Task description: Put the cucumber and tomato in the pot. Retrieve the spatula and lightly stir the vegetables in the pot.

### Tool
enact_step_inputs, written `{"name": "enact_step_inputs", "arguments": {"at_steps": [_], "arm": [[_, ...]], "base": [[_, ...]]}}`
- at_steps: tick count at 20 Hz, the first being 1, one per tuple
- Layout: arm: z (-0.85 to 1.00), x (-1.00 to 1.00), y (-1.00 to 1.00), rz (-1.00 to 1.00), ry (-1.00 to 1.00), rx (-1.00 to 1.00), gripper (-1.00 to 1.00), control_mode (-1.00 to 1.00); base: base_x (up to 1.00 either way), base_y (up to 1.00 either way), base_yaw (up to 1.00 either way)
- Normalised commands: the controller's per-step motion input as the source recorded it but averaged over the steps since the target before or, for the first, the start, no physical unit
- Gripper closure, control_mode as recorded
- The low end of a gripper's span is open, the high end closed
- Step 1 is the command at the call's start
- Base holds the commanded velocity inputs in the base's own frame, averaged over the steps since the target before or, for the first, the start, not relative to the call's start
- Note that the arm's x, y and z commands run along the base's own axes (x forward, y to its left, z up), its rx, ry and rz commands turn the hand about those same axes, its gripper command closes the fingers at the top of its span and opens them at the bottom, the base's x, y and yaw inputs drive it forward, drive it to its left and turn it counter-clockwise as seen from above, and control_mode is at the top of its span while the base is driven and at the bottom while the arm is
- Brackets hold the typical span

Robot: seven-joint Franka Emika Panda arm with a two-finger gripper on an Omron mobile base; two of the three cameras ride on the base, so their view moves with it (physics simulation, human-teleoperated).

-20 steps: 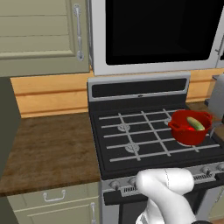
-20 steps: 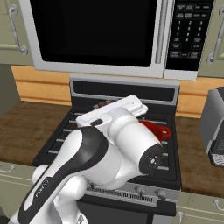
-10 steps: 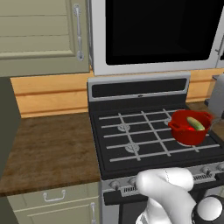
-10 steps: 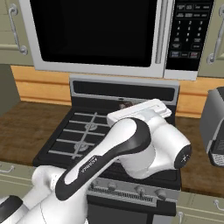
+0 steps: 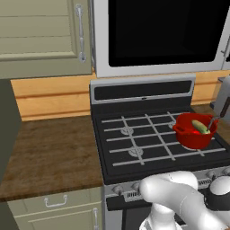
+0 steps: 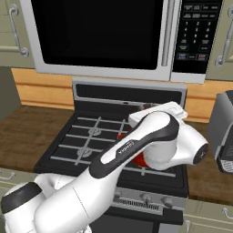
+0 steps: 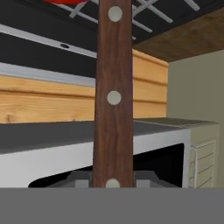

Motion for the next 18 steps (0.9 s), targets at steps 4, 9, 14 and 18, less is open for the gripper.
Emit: {"name": "enact_step_inputs", "arguments": {"at_steps": [4, 9, 14, 18], "arm": [[-0.26, 0.00, -0.27, 0.00, -0.15, 0.00, 1.00, -1.00], [-0.09, 0.07, -0.11, -0.04, -0.11, 0.00, 1.00, -1.00], [-0.03, 0.45, -0.01, -0.02, 0.04, 0.00, 1.00, -1.00], [-0.02, 0.17, 0.00, 0.00, -0.01, 0.00, 1.00, -1.00]], "base": [[0.00, 0.00, 0.00], [0.00, 0.00, 0.00], [0.00, 0.00, 0.00], [0.00, 0.00, 0.00]]}}
